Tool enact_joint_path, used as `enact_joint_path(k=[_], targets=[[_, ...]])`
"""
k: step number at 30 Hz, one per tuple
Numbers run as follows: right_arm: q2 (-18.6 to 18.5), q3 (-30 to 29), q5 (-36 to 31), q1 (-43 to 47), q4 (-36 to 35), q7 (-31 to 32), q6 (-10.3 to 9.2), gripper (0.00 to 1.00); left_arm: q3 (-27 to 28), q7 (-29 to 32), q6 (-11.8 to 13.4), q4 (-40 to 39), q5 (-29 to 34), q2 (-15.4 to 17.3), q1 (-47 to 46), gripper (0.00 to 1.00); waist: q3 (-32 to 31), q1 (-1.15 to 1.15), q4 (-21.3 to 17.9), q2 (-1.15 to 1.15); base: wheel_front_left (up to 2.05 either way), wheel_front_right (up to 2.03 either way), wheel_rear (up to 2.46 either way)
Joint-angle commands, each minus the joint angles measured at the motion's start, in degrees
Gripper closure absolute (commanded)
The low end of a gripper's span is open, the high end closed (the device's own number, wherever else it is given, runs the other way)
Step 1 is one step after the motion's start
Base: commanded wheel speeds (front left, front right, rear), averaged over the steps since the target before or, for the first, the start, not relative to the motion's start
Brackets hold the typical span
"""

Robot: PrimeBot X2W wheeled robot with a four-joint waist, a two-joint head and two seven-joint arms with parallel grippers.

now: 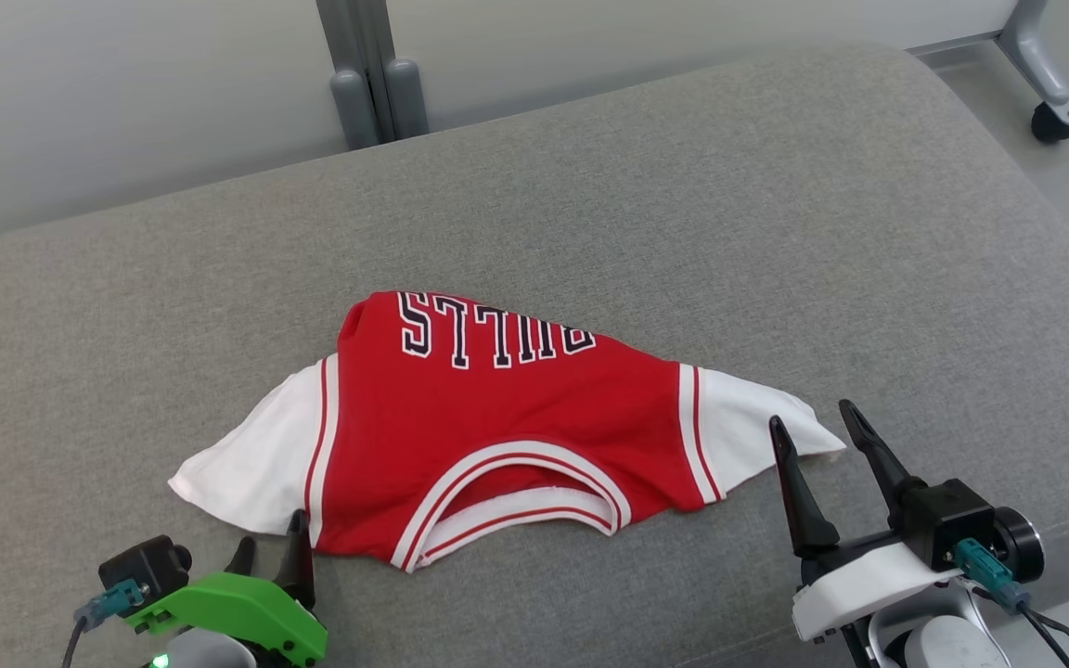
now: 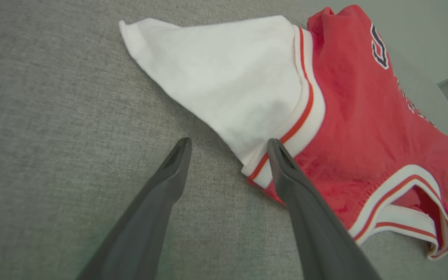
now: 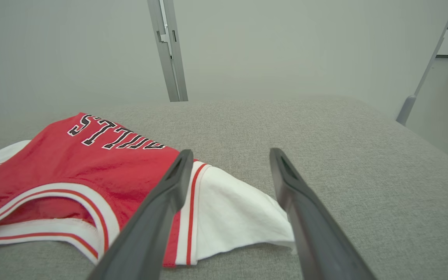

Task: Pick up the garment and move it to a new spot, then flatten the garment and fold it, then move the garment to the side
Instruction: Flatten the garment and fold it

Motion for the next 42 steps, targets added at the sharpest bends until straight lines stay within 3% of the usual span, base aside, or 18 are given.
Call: enact_joint_path(k=[1, 9, 10, 11, 12, 15, 16, 17, 23, 31, 36, 42], targets=[[-0.10, -0.01, -0.29, 0.21, 0.02, -0.18, -0.08, 0.00, 0.51, -0.43, -0.57, 0.40, -0.47, 0.25, -1.20, 0.00, 0.06, 0.00, -0.29, 0.00, 0.00, 0.00, 0.00], [-0.10, 0.22, 0.16, 0.08, 0.11, -0.18, -0.08, 0.00, 2.19, -1.57, -2.61, 1.33, -2.13, -0.22, -2.37, 0.03, -0.06, 0.00, -0.73, 0.00, 0.00, 0.00, 0.00], [-0.10, 0.21, 0.17, 0.10, 0.11, -0.18, -0.08, 0.00, 2.35, -1.80, -2.77, 1.18, -2.15, -0.33, -2.45, 0.24, -0.09, 0.00, -0.72, 0.00, 0.00, 0.00, 0.00], [-0.10, 0.18, 0.19, 0.13, 0.11, -0.18, -0.08, 0.00, 2.68, -2.29, -2.83, 0.91, -2.19, -0.34, -2.58, 0.34, -0.11, 0.00, -0.68, 0.00, 0.00, 0.00, 0.00], [-0.10, 0.17, 0.19, 0.15, 0.13, -0.18, -0.08, 0.00, 3.12, -2.65, -2.81, 0.78, -2.34, -0.32, -2.71, 0.36, -0.11, 0.00, -0.64, 0.00, 0.00, 0.00, 0.00], [-0.10, 0.23, 0.31, 0.17, 0.18, -0.18, -0.08, 0.00, 3.32, -2.92, -2.60, 0.60, -2.12, 0.01, -3.01, 0.59, -0.11, 0.00, -0.51, 0.00, 0.00, 0.00, 0.00], [-0.10, 0.38, 0.35, 0.08, 0.25, -0.18, -0.08, 0.00, 2.93, -2.47, -2.83, 0.76, -1.83, 0.23, -3.16, 0.83, -0.09, 0.00, -0.49, 0.00, 0.00, 0.00, 0.00], [-0.10, 0.42, 0.43, 0.01, 0.28, -0.18, -0.08, 0.00, 2.82, -2.30, -3.00, 0.84, -1.76, 0.30, -3.23, 1.00, -0.07, 0.00, -0.50, 0.00, 0.00, 0.00, 0.00], [-0.10, 0.70, 0.87, -0.50, 0.43, -0.18, -0.08, 0.00, 1.99, -3.14, -3.04, -1.16, 0.41, 1.56, -4.56, 1.00, 0.04, 0.00, -0.60, 0.00, 0.00, 0.00, 0.00], [-0.10, 1.21, 2.06, -1.59, 0.28, -0.18, -0.08, 0.00, 1.12, 1.23, -2.57, -16.63, 1.86, 4.45, -9.58, 1.00, 0.86, 0.00, -2.05, 0.00, 0.00, 0.00, 0.00], [-0.12, 3.65, 3.97, -3.40, -0.21, -0.18, -0.08, 0.00, 0.42, 8.21, -1.10, -22.05, 1.26, 4.25, -18.62, 1.00, 3.06, 0.00, -5.95, 0.00, 0.00, 0.00, 0.00], [-0.07, 5.47, 7.14, -4.77, -0.66, -0.18, -0.08, 0.00, -0.96, 14.11, 0.30, -16.93, 3.52, 3.61, -31.54, 1.00, 6.42, 0.00, -12.77, 0.00, 0.00, 0.00, 0.00]])
